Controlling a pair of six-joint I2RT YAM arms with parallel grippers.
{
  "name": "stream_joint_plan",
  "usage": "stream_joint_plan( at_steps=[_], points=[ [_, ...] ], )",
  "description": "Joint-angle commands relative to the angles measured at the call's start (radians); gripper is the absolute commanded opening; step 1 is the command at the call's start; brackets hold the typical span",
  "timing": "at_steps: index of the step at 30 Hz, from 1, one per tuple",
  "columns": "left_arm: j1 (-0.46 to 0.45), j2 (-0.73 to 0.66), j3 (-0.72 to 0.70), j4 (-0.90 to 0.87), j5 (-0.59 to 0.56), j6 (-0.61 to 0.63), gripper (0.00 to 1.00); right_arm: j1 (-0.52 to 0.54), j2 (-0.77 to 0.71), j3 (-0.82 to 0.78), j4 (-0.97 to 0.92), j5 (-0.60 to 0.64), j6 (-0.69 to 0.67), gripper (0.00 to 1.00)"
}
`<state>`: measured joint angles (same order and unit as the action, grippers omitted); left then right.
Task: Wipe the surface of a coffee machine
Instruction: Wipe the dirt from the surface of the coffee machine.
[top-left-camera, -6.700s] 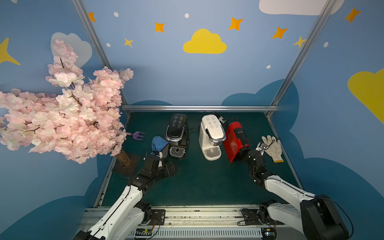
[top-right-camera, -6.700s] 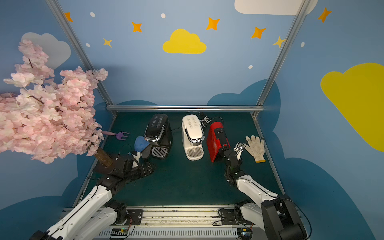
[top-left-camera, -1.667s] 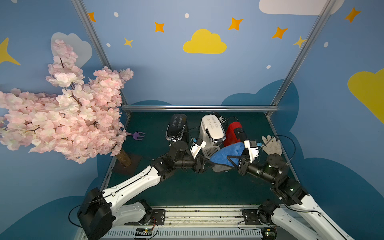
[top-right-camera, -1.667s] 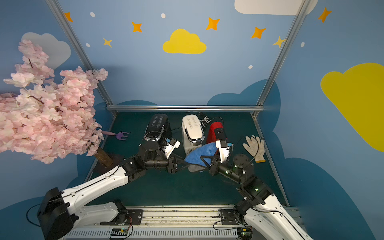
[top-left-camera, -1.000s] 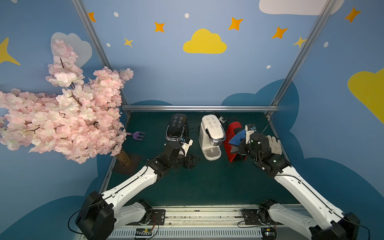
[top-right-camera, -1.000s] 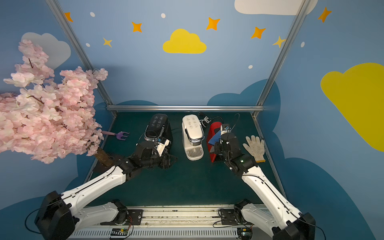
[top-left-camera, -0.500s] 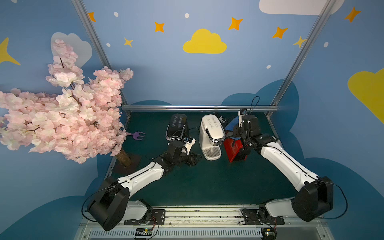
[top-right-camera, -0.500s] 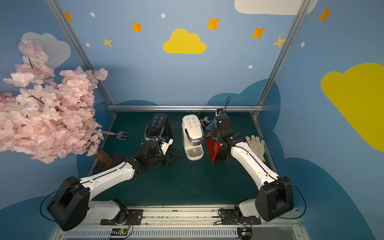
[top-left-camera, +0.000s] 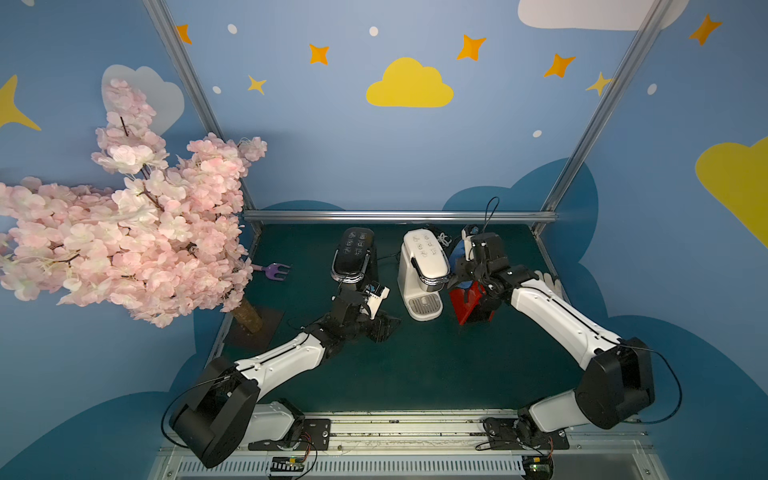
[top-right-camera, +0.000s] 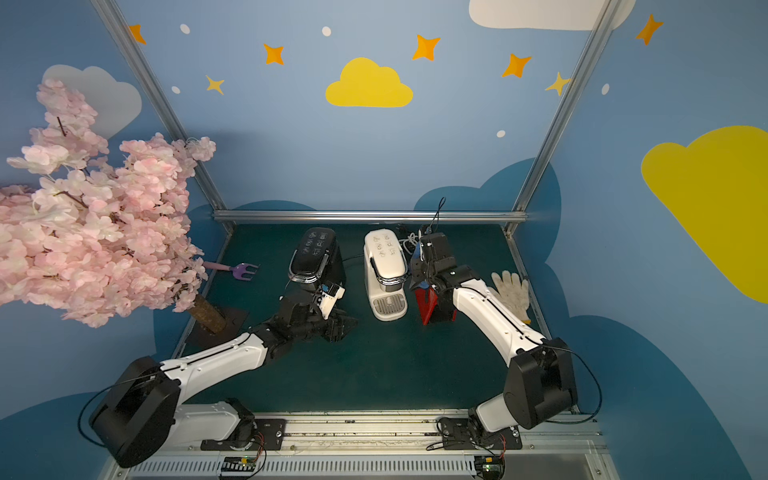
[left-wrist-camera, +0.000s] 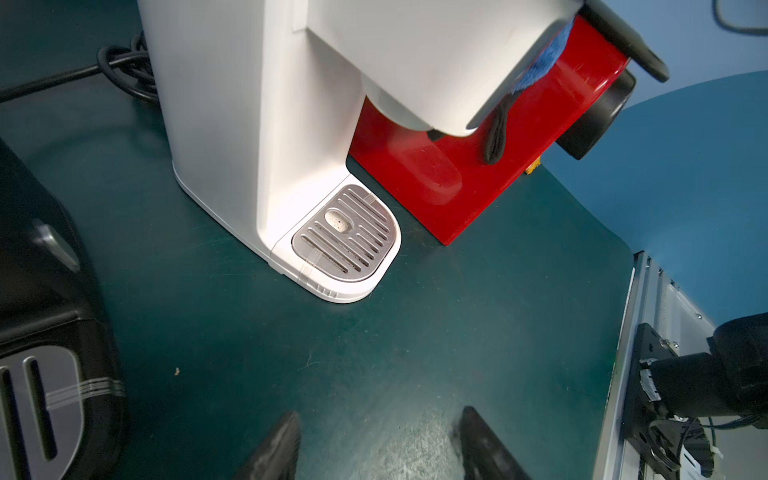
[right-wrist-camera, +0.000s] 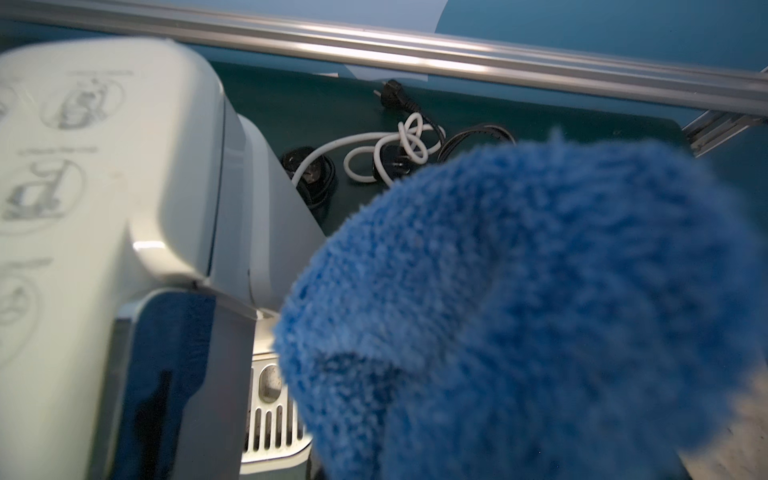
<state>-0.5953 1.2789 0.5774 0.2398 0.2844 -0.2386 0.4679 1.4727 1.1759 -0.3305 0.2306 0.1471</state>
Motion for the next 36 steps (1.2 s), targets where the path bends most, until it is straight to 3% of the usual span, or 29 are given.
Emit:
stream_joint_plan(
  at_steps=[1, 8, 16, 29, 36],
  points=[
    [0.005, -0.034, -0.009, 0.026, 0.001, 0.016, 0.62, 0.019, -0.033, -0.050, -0.037, -0.001, 0.009, 0.00],
    [0.005, -0.030, -0.017, 0.025, -0.013, 0.033, 0.62, 0.028, -0.002, -0.096, 0.002, 0.079, 0.003, 0.00],
    [0.005, -0.006, -0.013, 0.030, -0.018, 0.040, 0.62, 0.045, 0.022, -0.156, 0.063, 0.088, 0.034, 0.00],
    [0.011, 0.082, 0.007, 0.039, -0.025, 0.030, 0.62, 0.016, -0.177, -0.109, 0.011, 0.095, 0.024, 0.00],
    [0.024, 0.083, 0.006, 0.032, -0.044, 0.030, 0.62, -0.024, -0.293, -0.155, 0.122, 0.091, 0.006, 0.00]
  ],
)
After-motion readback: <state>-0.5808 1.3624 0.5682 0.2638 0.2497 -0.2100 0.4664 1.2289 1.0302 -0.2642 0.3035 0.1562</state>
